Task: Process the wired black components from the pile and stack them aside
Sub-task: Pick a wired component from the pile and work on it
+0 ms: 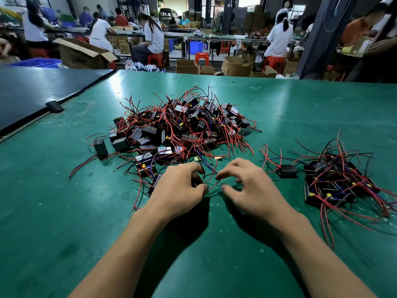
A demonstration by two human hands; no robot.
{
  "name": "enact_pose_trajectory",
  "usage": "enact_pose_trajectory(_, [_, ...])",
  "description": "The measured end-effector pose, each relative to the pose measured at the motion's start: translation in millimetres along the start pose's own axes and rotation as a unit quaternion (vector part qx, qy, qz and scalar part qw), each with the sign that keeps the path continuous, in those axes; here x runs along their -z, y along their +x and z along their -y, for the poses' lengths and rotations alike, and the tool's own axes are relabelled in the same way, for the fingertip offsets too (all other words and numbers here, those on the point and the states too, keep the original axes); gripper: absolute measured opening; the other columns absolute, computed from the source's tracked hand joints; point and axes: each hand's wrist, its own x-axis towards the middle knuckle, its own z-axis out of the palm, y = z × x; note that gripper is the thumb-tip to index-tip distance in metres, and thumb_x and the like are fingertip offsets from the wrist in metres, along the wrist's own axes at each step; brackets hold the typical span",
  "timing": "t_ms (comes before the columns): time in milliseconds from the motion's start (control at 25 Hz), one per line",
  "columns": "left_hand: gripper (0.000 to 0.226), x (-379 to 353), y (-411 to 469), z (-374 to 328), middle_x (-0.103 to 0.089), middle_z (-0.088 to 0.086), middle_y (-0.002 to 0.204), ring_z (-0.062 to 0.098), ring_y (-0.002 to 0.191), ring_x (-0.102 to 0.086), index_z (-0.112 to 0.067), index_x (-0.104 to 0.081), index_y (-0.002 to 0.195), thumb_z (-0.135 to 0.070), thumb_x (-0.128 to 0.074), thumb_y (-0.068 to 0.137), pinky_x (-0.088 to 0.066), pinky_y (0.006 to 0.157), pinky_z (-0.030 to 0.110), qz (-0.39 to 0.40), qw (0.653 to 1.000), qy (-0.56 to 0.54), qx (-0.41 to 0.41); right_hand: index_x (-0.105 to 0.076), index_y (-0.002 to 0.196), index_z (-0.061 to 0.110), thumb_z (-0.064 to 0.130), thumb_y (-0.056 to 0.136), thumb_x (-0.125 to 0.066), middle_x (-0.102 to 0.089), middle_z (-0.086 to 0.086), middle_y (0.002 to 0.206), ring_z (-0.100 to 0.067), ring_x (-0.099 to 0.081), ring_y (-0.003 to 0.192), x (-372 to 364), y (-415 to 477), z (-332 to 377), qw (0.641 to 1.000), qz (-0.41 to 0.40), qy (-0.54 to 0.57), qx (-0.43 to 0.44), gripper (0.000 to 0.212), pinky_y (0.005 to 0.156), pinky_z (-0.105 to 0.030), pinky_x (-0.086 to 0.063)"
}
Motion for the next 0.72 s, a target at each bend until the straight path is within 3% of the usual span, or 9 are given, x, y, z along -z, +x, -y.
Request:
enact_pose_trajectory(120, [0.028, -1, 1, -5, -0.072, -0.01, 0.092, 0.009, 0.09, -0.064, -0.022, -0.066, 0.113, -0.018, -0.065, 0.085, -0.048, 0.083, 0.015, -0.033, 0.998, -0.047, 0.0, -0.075, 0.102, 0.029, 0.03, 0.082, -0.073, -0.067, 0.01, 0.103, -0.019, -0.053, 0.101, -12, -2, 3, 0.995, 0.024, -0.084, 0.041, 0.02, 0.085, -0.04, -0.042])
enact_pose_trajectory(200, [0.018, -1, 1, -7, -0.074, -0.009, 0.09, 0.007, 0.088, -0.067, -0.021, -0.069, 0.107, -0.019, -0.063, 0.09, -0.048, 0.082, 0.017, -0.043, 0.993, -0.11, 0.013, -0.076, 0.098, 0.029, 0.035, 0.083, -0.076, -0.069, 0.01, 0.097, -0.019, -0.053, 0.095, -10, -1, 2, 0.995, 0.029, -0.081, 0.052, 0.016, 0.082, -0.039, -0.043])
enact_pose_trajectory(360, [0.01, -2, 2, -6, -0.075, -0.006, 0.082, 0.007, 0.083, -0.069, -0.021, -0.07, 0.099, -0.018, -0.063, 0.093, -0.053, 0.081, 0.026, -0.023, 0.981, -0.19, 0.014, -0.074, 0.092, 0.022, 0.022, 0.089, -0.073, -0.071, 0.011, 0.085, -0.001, -0.057, 0.076, -5, 1, -1, 0.998, -0.026, 0.055, 0.017, 0.003, 0.074, -0.022, -0.046])
enact_pose_trajectory(440, [0.008, -3, 2, -7, -0.074, -0.001, 0.082, 0.013, 0.083, -0.069, -0.021, -0.07, 0.098, -0.02, -0.063, 0.094, -0.053, 0.079, 0.03, -0.014, 0.973, -0.23, 0.028, -0.071, 0.091, 0.022, 0.016, 0.092, -0.07, -0.071, 0.008, 0.077, -0.002, -0.062, 0.068, -4, 1, -1, 0.986, -0.07, 0.143, -0.044, 0.007, 0.068, -0.017, -0.048])
enact_pose_trajectory(560, [0.009, -6, 2, -9, -0.074, 0.007, 0.087, 0.02, 0.083, -0.069, -0.019, -0.07, 0.098, -0.021, -0.07, 0.089, -0.053, 0.079, 0.034, 0.011, 0.959, -0.279, 0.043, -0.07, 0.095, 0.024, 0.013, 0.094, -0.066, -0.072, 0.003, 0.073, -0.006, -0.065, 0.068, -3, 1, -2, 0.963, -0.073, 0.238, -0.106, 0.012, 0.068, -0.019, -0.048])
enact_pose_trajectory(720, [0.016, -13, 1, -14, -0.076, 0.0, 0.087, 0.012, 0.085, -0.072, -0.012, -0.071, 0.097, -0.011, -0.077, 0.082, -0.056, 0.082, 0.026, 0.021, 0.959, -0.283, 0.014, -0.073, 0.1, 0.021, 0.009, 0.095, -0.065, -0.076, 0.001, 0.086, -0.01, -0.069, 0.08, -5, 3, -1, 0.94, -0.05, 0.316, -0.117, 0.015, 0.079, -0.026, -0.053])
